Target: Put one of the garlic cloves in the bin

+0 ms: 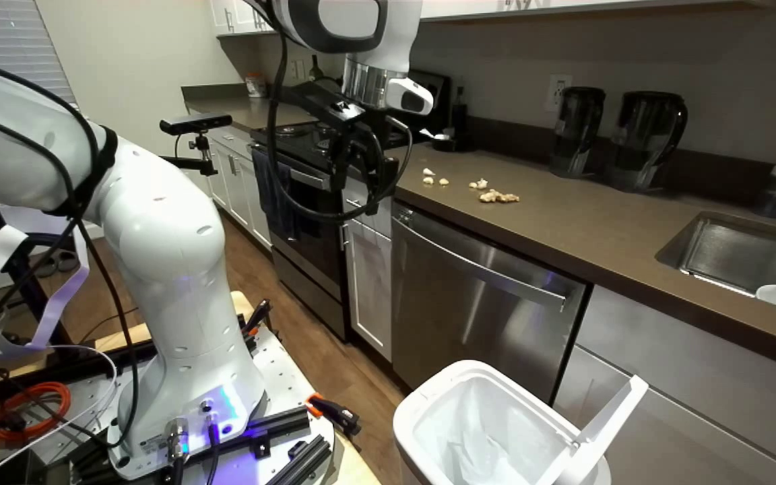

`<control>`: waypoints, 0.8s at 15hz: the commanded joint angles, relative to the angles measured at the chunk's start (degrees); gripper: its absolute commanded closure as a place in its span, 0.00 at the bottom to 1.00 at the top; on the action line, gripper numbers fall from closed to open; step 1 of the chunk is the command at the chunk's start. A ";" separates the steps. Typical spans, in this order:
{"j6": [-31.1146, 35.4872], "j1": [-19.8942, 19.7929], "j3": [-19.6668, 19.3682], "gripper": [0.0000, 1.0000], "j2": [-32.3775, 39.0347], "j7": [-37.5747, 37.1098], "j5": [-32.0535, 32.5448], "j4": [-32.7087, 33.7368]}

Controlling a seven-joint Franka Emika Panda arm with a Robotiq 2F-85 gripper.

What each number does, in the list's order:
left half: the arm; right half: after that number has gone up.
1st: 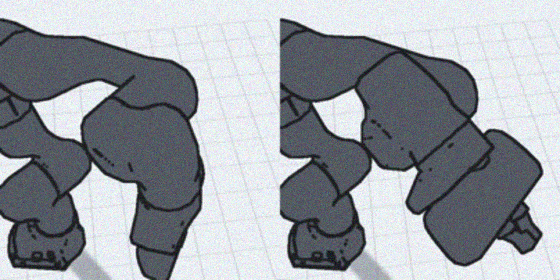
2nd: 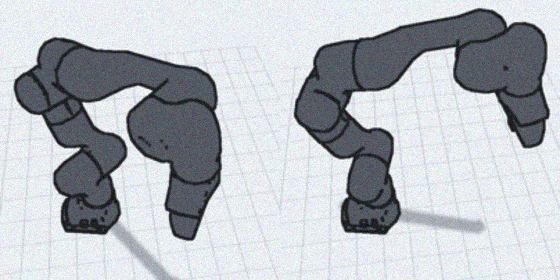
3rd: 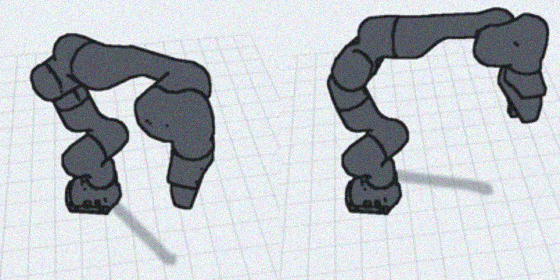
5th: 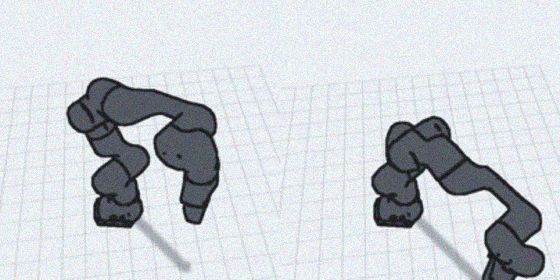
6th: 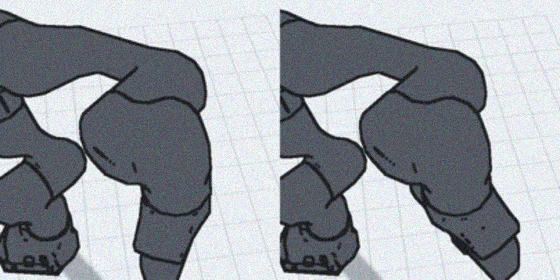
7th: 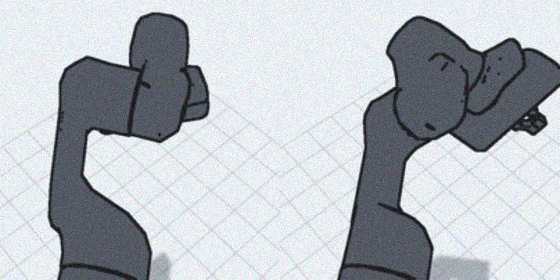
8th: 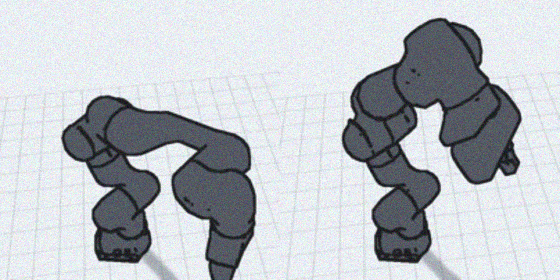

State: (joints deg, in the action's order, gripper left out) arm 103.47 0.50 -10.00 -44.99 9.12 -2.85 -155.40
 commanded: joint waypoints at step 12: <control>8.03 3.75 8.03 0.00 45.73 -1.49 -0.47 45.07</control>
State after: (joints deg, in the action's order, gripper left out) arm 111.35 4.00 -2.21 -9.74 8.90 -2.84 -121.22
